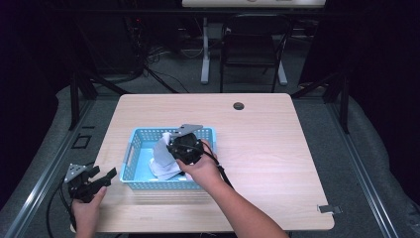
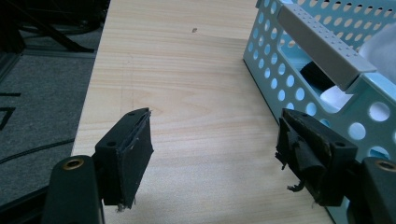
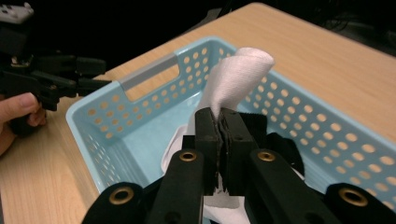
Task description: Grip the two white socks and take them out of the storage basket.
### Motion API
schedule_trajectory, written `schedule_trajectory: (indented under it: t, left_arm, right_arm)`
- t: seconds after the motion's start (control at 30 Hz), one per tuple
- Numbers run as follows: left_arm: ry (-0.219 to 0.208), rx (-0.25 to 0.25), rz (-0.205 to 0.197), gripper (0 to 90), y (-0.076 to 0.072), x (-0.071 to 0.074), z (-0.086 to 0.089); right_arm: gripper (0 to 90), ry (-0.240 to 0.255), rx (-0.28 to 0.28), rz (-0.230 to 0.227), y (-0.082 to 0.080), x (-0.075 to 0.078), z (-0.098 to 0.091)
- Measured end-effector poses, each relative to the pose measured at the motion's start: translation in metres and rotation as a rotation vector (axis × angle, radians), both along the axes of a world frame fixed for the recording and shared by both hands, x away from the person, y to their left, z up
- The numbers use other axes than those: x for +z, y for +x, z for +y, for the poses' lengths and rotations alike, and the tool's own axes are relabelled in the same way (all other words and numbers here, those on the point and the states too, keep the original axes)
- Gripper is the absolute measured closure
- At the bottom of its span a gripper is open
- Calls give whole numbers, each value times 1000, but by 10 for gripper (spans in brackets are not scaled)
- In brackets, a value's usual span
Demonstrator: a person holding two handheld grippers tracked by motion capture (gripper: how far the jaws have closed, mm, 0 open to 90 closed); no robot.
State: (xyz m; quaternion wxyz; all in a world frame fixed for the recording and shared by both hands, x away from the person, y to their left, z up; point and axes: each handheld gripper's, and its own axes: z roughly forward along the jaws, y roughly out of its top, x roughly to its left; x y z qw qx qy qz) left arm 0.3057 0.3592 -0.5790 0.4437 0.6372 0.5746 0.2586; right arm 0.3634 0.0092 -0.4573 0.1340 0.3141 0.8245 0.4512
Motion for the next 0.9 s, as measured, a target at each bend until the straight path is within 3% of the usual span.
schedule_trajectory:
  t: [0.33,0.9]
  left_arm:
    - [3,-1,0,265,0,0,0]
    - [4,-2,-1,265,0,0,-1]
  right_arm:
    - [874,50,-23,-108,-17,22,-23]
    - [878,135,-70,-159,-40,45,-66]
